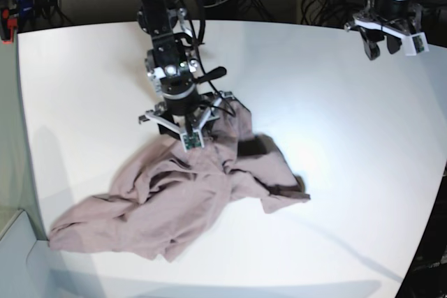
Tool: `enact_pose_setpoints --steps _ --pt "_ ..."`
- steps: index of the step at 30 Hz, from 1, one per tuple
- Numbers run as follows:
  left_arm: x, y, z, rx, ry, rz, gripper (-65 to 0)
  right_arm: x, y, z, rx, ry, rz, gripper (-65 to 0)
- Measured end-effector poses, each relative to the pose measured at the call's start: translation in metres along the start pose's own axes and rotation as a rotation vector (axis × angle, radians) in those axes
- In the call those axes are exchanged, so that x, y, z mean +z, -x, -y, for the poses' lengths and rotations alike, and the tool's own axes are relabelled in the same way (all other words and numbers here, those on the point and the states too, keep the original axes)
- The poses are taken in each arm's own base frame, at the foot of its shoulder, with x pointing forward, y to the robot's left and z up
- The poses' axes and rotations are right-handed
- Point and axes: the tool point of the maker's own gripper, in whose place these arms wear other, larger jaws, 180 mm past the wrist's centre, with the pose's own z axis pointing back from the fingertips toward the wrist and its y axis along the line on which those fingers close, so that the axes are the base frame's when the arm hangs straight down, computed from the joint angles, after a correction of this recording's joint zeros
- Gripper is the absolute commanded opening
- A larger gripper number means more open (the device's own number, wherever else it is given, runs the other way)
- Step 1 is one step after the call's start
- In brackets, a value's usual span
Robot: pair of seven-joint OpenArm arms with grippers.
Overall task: Layout the t-shirt on the table in an organized manner, then fold the t-shirt properly
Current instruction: 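Release the t-shirt and raise the right gripper back toward its corner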
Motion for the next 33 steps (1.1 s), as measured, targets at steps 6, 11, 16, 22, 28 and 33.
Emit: enact_pose_setpoints --steps 6,11,16,22,28,33 --pt "-0.01 0.001 0.007 0.013 0.014 -0.057 -35.2 0.0 0.001 -0.001 -0.001 -0.003 -0.004 -65.0" --pt "-0.008 0.007 0.006 0.011 0.012 -0.085 -35.2 0.004 0.002 -0.001 -0.004 -0.001 -0.004 -65.0" --pt "-0.011 0.0 0.008 0.014 0.017 -0.065 -35.2 0.033 -0.038 0.016 -0.033 0.045 0.124 -65.0" --pt "-0.014 -0.005 0.01 0.015 0.02 -0.054 -35.2 0.078 -0.076 0.075 -0.104 0.195 0.265 -65.0" --pt "-0.017 -0.012 0.012 0.016 0.026 -0.037 -35.2 0.114 -0.069 0.172 -0.159 0.463 0.286 -65.0" --pt "-0.021 -0.021 0.014 0.016 0.031 -0.012 -35.2 0.151 -0.039 0.261 -0.226 0.742 0.24 -65.0"
